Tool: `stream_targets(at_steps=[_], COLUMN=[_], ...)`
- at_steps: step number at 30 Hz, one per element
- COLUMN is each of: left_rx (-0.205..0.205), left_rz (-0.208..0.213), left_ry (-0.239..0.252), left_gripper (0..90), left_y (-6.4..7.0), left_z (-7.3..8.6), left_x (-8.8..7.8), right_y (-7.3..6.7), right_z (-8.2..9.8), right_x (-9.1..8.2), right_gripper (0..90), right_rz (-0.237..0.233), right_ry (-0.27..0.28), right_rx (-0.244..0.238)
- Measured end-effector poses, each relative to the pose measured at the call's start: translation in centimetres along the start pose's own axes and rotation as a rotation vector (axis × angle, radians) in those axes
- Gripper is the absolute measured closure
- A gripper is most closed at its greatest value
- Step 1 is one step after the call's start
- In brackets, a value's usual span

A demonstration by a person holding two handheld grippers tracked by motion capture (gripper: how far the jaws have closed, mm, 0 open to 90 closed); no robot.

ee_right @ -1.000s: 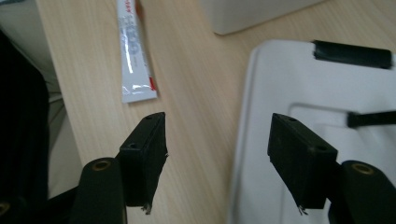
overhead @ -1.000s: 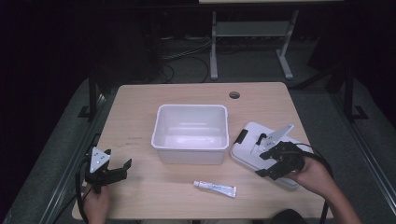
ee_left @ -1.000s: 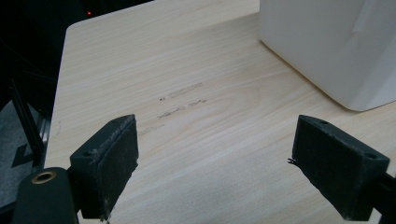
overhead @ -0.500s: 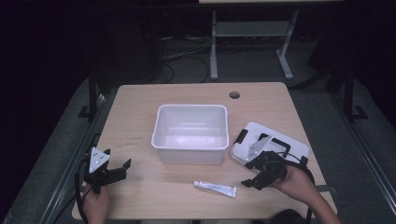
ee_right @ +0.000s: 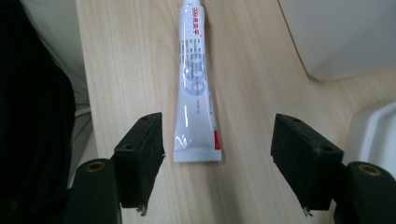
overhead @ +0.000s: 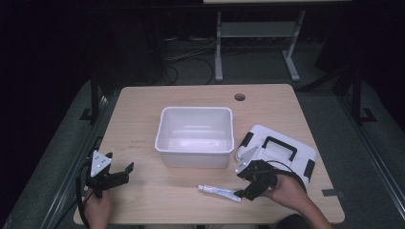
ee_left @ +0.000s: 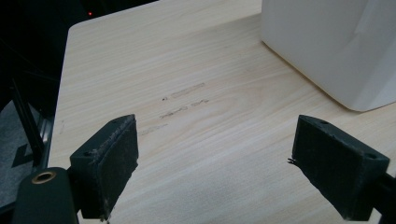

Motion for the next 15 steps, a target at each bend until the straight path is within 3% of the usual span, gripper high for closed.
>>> stream_targets(at_steps=[8, 15], left_rx=[0.006, 0.006], left_rz=[0.000, 0.000], left_ry=[-0.005, -0.005], left_gripper=[13.7, 13.7], left_y=[0.1, 0.1], left_z=[0.0, 0.0], left_x=[0.1, 0.1], right_y=[-0.9, -1.2], right_z=[-0.9, -1.8], right_x=[1.3, 2.1], right_gripper=[33.8, 34.1], right_rz=[-0.011, -0.028], right_ry=[-0.012, 0.015], right_rx=[-0.050, -0.056])
Point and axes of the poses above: each handheld gripper's, and its own axes: x roughly forward along the jaws, z roughly out of its underside, y roughly to its right, the point moved 4 cm from there along x, roughly forward along the jaws, and after that the axes turned 1 degree about z, right-handed, at the moved point
